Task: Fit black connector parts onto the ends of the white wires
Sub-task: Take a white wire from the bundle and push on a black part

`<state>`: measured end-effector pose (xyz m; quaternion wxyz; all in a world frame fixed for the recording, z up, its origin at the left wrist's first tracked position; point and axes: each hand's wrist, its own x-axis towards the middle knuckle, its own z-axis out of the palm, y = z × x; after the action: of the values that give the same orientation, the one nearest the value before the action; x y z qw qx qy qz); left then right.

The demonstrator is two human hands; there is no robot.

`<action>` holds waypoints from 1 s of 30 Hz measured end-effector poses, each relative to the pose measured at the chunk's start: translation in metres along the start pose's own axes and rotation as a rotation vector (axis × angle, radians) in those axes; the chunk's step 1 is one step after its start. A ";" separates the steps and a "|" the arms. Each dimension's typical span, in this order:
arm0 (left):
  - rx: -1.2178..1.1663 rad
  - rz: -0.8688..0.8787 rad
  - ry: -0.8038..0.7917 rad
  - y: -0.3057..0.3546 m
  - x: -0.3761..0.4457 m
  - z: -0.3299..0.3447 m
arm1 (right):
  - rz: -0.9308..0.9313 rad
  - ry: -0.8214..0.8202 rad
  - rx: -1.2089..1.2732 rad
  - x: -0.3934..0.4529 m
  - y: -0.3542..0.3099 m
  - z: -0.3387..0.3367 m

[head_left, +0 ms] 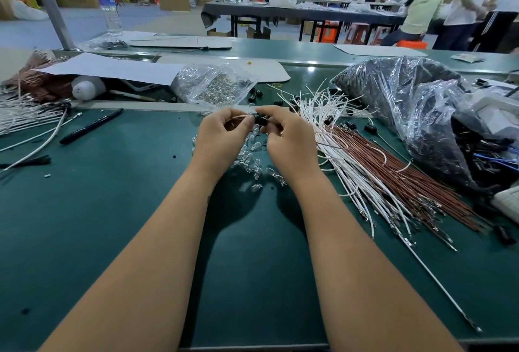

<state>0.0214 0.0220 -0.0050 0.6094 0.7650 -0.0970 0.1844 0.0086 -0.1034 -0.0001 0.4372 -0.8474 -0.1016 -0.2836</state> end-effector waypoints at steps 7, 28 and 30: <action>0.099 0.064 0.018 0.000 0.002 -0.005 | -0.090 -0.002 -0.129 0.001 0.002 0.000; 0.759 0.415 0.131 -0.006 0.002 -0.014 | -0.142 -0.085 -0.351 -0.002 0.003 0.000; 0.795 0.328 0.193 -0.009 0.004 -0.019 | -0.121 -0.052 -0.355 -0.001 0.005 -0.002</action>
<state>0.0250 0.0425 -0.0083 0.2367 0.8937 -0.0814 0.3723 0.0093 -0.1084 -0.0032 0.2603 -0.9106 -0.1118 -0.3009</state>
